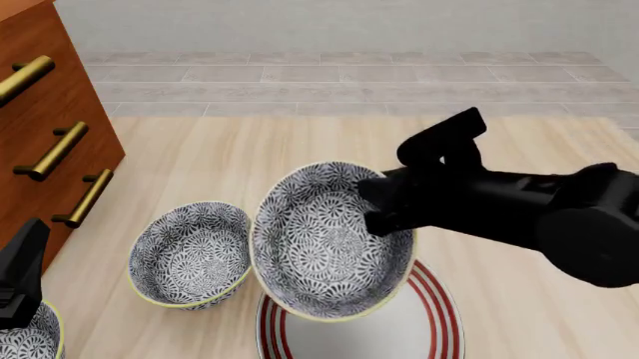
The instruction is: Pick up the bowl and put it in the front on the plate.
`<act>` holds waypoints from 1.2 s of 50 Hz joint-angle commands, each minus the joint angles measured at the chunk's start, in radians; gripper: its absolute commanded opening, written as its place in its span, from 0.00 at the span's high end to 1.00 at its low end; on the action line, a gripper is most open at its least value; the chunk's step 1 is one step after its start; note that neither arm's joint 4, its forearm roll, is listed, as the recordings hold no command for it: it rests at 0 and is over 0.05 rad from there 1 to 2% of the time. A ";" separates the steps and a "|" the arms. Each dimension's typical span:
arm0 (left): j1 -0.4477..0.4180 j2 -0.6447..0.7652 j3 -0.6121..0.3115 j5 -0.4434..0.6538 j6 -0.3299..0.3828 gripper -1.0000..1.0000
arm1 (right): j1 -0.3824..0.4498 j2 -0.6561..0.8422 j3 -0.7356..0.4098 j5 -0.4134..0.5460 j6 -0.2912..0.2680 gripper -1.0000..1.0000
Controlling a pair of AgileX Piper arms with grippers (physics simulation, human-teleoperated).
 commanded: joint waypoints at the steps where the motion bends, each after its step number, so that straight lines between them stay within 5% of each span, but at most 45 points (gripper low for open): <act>1: 0.000 0.000 0.000 0.000 0.000 0.00 | 0.027 -0.045 0.071 -0.022 0.033 1.00; 60: 0.000 0.000 0.000 0.000 0.000 0.00 | 0.038 0.055 0.274 -0.203 0.155 1.00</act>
